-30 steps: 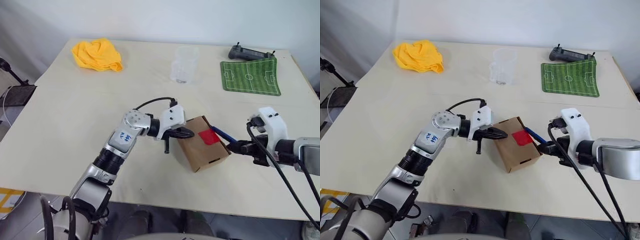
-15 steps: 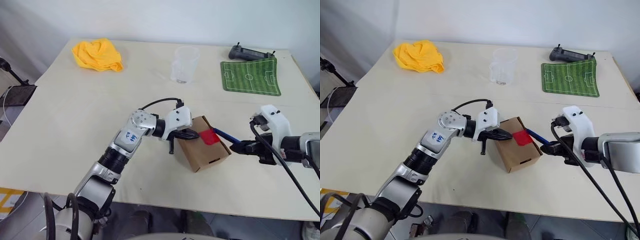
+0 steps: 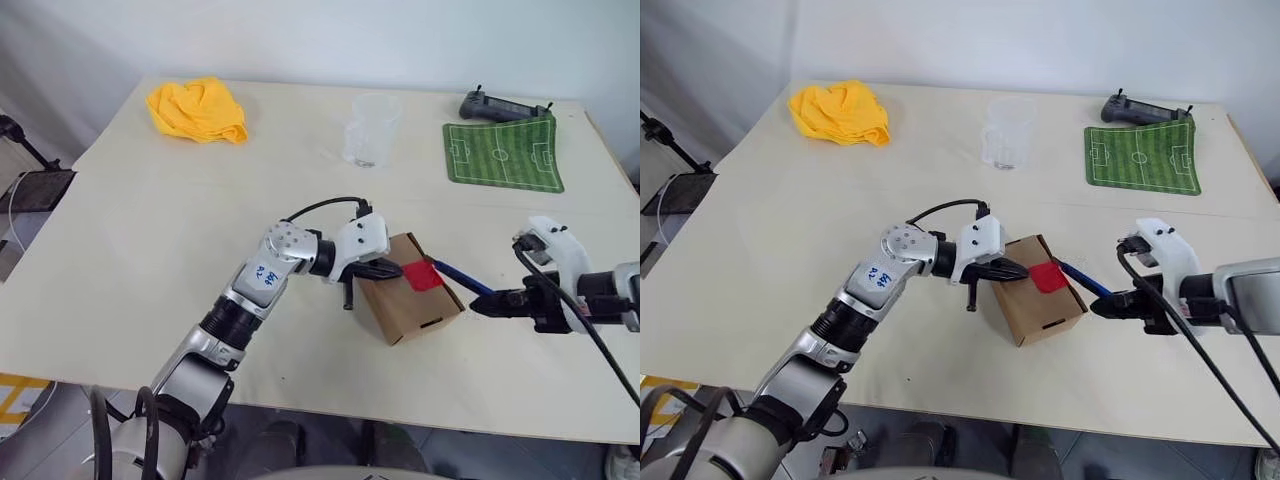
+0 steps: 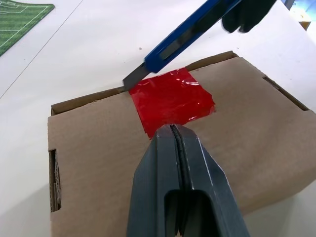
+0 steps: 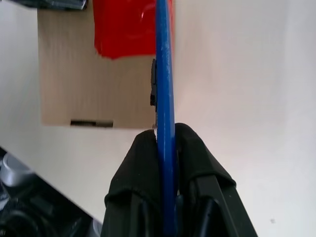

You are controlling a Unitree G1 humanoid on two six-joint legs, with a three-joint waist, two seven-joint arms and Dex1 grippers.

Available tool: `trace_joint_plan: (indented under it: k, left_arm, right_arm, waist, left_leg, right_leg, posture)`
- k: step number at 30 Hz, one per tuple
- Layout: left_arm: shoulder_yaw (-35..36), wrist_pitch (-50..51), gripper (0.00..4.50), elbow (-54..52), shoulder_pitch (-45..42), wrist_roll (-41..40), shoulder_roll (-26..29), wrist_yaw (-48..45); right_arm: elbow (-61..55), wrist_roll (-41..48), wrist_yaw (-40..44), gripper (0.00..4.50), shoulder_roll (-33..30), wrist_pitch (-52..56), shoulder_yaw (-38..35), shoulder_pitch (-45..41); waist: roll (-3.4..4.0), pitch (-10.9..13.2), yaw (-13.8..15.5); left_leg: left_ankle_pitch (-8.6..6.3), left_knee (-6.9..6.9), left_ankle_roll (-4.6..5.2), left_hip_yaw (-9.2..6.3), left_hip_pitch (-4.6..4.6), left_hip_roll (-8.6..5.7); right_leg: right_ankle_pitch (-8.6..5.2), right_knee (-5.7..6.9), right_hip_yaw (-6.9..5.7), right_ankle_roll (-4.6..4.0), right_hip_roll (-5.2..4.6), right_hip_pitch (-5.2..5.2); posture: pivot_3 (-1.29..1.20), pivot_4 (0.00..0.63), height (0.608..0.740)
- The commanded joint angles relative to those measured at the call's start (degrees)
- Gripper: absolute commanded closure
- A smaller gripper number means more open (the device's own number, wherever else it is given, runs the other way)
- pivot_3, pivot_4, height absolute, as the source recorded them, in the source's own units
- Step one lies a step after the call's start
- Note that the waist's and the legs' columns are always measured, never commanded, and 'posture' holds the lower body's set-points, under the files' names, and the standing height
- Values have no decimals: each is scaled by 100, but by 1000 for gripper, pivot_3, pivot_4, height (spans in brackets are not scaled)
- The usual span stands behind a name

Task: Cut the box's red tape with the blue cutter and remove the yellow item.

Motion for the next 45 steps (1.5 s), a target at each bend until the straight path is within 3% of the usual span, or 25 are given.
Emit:
trace_joint_plan:
  k: [1, 16, 33, 40, 45]
  left_arm:
    - [-197, 130, 4500, -1, 160, 117, -31, 39]
    - [-197, 239, 4500, -163, 264, 97, 32, 127]
    - [-187, 362, 4500, -331, 349, 82, 91, 184]
    - [-188, 360, 4500, -343, 365, 89, 41, 235]
    - [-173, 365, 4500, -351, 379, 92, 73, 239]
  right_arm:
    - [19, 74, 279, 4320, -276, 225, 187, -68]
    - [73, 74, 344, 4320, -252, 222, 643, -452]
    - [721, 74, -891, 4320, 1060, 534, 1344, -1771]
    - [1053, 74, -1116, 4320, 1261, 804, 1576, -2188]
    - [1037, 74, -915, 4320, 1065, 943, 1602, -2197]
  waist:
    - [1, -1, 0]
    - [4, -2, -12]
    - [3, -5, -73]
    - [1, -8, -126]
    - [0, -8, -120]
  left_leg:
    - [0, 0, 0, 0, 0, 0]
    - [-1, 0, -1, 2, 1, -2]
    - [0, 0, -3, 11, 11, -5]
    - [2, 1, -5, 14, 18, -5]
    - [2, 1, -4, 12, 17, -5]
  right_leg:
    - [0, -1, 0, 0, -1, 0]
    - [0, -16, -6, -1, -33, -2]
    - [0, -8, -9, -1, -35, -1]
    - [1, -2, -4, -3, -36, 2]
    - [2, -3, -3, -4, -38, 1]
  posture:
    - [0, 150, 740]
    - [0, 150, 740]
    - [0, 150, 740]
    - [0, 150, 740]
    - [0, 150, 740]
